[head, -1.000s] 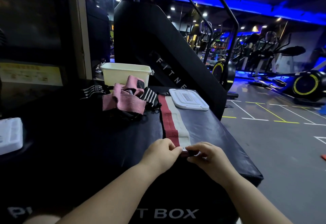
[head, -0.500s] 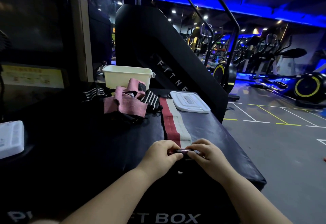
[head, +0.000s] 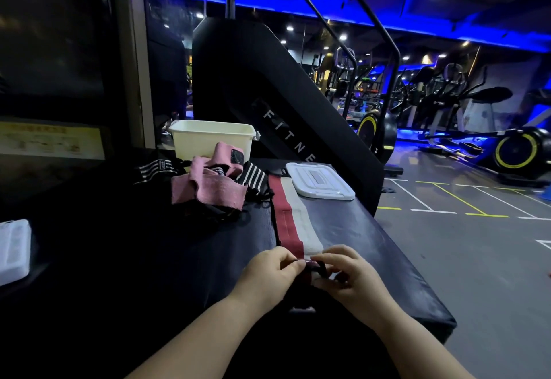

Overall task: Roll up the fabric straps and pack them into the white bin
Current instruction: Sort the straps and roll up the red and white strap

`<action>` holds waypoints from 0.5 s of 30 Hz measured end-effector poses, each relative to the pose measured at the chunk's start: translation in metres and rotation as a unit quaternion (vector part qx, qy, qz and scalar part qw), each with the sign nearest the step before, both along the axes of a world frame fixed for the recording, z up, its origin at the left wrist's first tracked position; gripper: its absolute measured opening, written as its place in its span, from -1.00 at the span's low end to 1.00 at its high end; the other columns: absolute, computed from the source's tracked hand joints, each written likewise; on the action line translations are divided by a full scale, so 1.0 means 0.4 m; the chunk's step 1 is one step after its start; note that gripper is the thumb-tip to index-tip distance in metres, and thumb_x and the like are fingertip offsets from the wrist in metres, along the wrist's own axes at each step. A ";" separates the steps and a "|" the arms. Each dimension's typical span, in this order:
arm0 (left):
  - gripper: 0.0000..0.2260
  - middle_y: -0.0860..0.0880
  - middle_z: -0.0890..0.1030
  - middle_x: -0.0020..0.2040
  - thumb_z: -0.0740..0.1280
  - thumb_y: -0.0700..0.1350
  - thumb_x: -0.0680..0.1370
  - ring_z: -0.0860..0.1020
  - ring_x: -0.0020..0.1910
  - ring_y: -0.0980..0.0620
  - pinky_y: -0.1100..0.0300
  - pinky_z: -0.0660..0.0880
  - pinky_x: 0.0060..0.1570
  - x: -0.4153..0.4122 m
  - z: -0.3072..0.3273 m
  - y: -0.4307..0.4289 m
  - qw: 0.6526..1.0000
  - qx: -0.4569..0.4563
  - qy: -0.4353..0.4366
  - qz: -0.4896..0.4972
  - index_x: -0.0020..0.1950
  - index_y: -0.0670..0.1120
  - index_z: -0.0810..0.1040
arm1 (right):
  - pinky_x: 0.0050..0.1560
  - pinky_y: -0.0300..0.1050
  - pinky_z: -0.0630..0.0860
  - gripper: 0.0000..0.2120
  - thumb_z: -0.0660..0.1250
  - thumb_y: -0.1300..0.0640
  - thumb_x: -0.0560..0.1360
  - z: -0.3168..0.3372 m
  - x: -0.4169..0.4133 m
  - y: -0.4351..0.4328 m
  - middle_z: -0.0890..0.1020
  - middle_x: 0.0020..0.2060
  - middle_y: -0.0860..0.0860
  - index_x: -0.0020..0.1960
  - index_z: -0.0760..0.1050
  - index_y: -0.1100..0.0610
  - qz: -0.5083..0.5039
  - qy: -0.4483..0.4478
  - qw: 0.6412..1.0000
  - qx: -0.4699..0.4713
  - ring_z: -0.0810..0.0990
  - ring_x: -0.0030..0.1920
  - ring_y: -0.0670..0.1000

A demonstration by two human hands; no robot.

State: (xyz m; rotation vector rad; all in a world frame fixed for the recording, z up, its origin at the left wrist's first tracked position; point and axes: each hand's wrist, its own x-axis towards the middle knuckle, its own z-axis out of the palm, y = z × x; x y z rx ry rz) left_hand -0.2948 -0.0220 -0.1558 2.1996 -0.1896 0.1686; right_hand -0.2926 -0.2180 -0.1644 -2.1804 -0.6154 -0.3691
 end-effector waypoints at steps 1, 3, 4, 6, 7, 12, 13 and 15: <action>-0.78 0.11 0.53 -0.31 0.31 0.13 0.55 0.52 -0.19 0.09 0.17 0.44 -0.13 0.001 0.001 0.000 1.000 0.009 0.002 0.006 -0.26 0.10 0.49 | -0.14 -0.37 0.47 -0.63 0.54 0.15 0.37 -0.001 0.000 0.000 0.55 0.04 -0.26 0.05 0.61 -0.24 0.001 -0.007 1.000 -0.007 0.61 -0.13 -0.08; -0.74 0.11 0.46 -0.37 0.28 0.14 0.57 0.47 -0.22 0.07 0.18 0.36 -0.20 0.002 0.002 0.000 1.000 0.020 0.003 0.011 -0.29 0.08 0.46 | -0.12 -0.39 0.45 -0.73 0.45 -0.06 0.41 0.002 -0.002 0.003 0.55 0.01 -0.28 0.05 0.58 -0.35 -0.003 -0.005 1.000 -0.022 0.60 -0.13 -0.09; -0.73 0.10 0.45 -0.38 0.27 0.15 0.57 0.48 -0.22 0.04 0.18 0.34 -0.21 0.002 0.003 -0.001 1.000 0.027 0.002 0.012 -0.28 0.06 0.46 | -0.13 -0.39 0.44 -0.74 0.38 -0.16 0.40 0.001 -0.002 0.004 0.55 -0.01 -0.29 0.06 0.56 -0.41 -0.004 0.000 1.000 -0.025 0.60 -0.14 -0.11; -0.72 0.08 0.45 -0.36 0.24 0.16 0.58 0.54 -0.14 -0.02 0.18 0.32 -0.22 0.002 0.006 -0.003 0.999 0.052 -0.002 0.015 -0.21 0.02 0.50 | -0.12 -0.37 0.44 -0.68 0.33 -0.20 0.39 -0.004 0.001 0.005 0.56 -0.04 -0.28 0.13 0.51 -0.43 -0.008 0.005 1.000 -0.024 0.59 -0.14 -0.12; -0.70 0.07 0.44 -0.35 0.22 0.17 0.59 0.55 -0.10 -0.04 0.18 0.31 -0.22 0.003 0.008 -0.004 0.998 0.064 -0.006 0.018 -0.17 -0.01 0.52 | -0.10 -0.34 0.47 -0.65 0.36 -0.14 0.40 -0.008 0.004 0.005 0.58 -0.03 -0.28 0.16 0.49 -0.41 -0.011 0.005 1.000 -0.023 0.60 -0.12 -0.11; -0.65 0.04 0.41 -0.36 0.20 0.19 0.59 0.54 -0.08 -0.07 0.14 0.32 -0.23 0.008 0.012 -0.006 0.993 0.104 -0.040 0.030 -0.23 -0.03 0.47 | -0.09 -0.05 0.54 -0.64 0.42 0.17 0.46 -0.018 0.013 0.002 0.62 -0.10 -0.12 0.06 0.50 -0.28 -0.017 0.010 1.000 -0.022 0.55 -0.19 -0.03; -0.66 0.05 0.43 -0.34 0.21 0.19 0.59 0.54 -0.09 -0.05 0.13 0.35 -0.21 0.010 0.007 -0.006 0.993 0.102 -0.047 0.030 -0.21 -0.03 0.50 | -0.07 -0.04 0.54 -0.68 0.40 0.14 0.46 -0.014 0.015 0.004 0.62 -0.11 -0.12 0.05 0.50 -0.27 -0.016 0.012 1.000 -0.021 0.56 -0.16 -0.03; -0.78 0.08 0.50 -0.25 0.27 0.15 0.57 0.53 -0.11 0.02 0.15 0.42 -0.12 0.013 -0.003 -0.004 0.994 0.064 -0.082 0.036 -0.10 0.02 0.55 | -0.04 -0.06 0.53 -0.71 0.36 0.08 0.42 -0.006 0.020 0.010 0.62 -0.11 -0.15 0.03 0.51 -0.28 -0.021 0.013 1.000 -0.019 0.57 -0.13 -0.04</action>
